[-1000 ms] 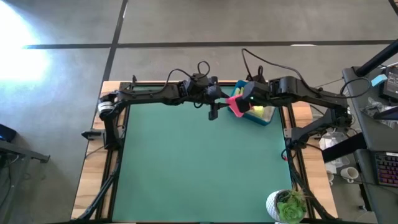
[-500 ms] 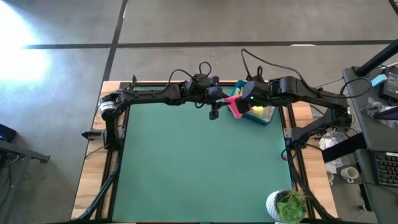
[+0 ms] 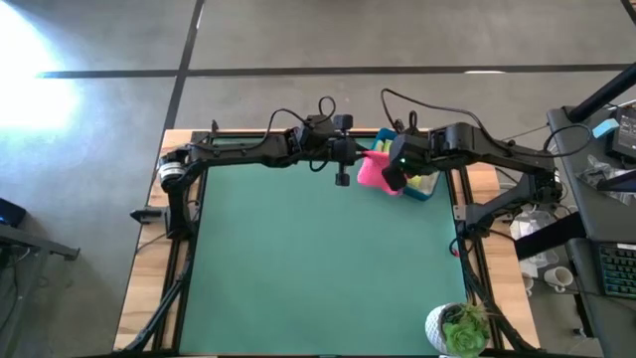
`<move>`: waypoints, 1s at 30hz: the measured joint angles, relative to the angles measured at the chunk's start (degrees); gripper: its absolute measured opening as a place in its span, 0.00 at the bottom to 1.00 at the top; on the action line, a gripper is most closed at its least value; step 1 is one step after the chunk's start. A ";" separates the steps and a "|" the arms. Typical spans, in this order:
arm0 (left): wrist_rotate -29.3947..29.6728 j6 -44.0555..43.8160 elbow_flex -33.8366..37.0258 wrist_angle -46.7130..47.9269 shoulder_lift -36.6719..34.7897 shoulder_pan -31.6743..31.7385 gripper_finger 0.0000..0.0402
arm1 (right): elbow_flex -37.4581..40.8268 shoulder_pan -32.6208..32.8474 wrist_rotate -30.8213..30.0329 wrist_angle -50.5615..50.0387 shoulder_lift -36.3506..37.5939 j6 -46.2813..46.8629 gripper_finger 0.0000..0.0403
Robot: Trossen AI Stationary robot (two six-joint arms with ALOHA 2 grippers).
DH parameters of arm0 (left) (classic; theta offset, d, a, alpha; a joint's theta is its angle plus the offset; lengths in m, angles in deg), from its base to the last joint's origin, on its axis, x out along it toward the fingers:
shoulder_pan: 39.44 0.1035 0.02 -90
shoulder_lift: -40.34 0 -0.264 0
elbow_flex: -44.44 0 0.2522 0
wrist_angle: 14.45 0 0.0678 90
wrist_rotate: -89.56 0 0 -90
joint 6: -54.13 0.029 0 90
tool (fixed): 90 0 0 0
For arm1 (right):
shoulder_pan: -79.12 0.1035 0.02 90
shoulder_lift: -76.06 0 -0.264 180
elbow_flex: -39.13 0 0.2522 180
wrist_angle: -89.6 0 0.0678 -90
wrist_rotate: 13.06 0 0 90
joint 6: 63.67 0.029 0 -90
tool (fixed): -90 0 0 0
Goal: Fold microfiber towels
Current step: Put the folded pink microfiber cloth into the blue bin
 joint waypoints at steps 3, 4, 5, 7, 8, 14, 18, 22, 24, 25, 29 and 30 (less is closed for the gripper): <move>0.29 1.32 -0.49 -0.02 -0.12 0.12 0.00 | 0.57 0.02 0.04 -0.90 0.00 0.42 0.02; 0.28 1.38 -0.59 -0.06 -0.12 0.15 0.00 | 0.90 0.00 0.03 -0.96 0.00 0.43 0.02; 0.27 1.47 -0.66 -0.30 -0.02 0.16 0.00 | 1.31 0.00 -0.01 -0.93 0.00 0.61 0.02; 0.28 2.02 -1.15 -2.01 0.91 0.24 0.00 | 2.48 0.00 -0.35 -1.21 0.00 1.35 0.02; 0.29 2.61 -1.40 -1.99 1.53 0.31 0.00 | 3.08 0.00 -0.64 -1.26 -0.03 2.00 0.02; 1.92 2.84 -4.91 -3.25 7.41 0.45 0.00 | 7.87 -0.28 -2.26 -2.25 -0.59 9.62 0.02; 3.97 2.88 -7.90 -3.22 10.64 0.67 0.00 | 12.24 -0.76 -3.99 -1.05 -1.00 14.37 0.02; 5.10 2.81 -9.66 -2.79 12.91 0.88 0.00 | 15.44 -1.45 -6.54 -0.69 -2.17 18.50 0.02; 7.02 2.88 -10.33 -3.04 13.71 0.90 0.00 | 16.05 -2.10 -9.62 -0.61 -2.85 20.06 0.02; 8.12 2.99 -10.69 -3.35 14.21 0.95 0.00 | 16.19 -2.67 -11.21 -0.61 -3.15 20.41 0.02; 9.76 4.10 -11.54 -3.27 16.15 1.70 0.00 | 16.41 -5.70 -13.73 0.18 -4.72 19.26 0.02; 9.94 4.19 -11.57 -3.32 16.55 1.76 0.00 | 16.50 -6.34 -13.93 0.28 -5.21 18.77 0.02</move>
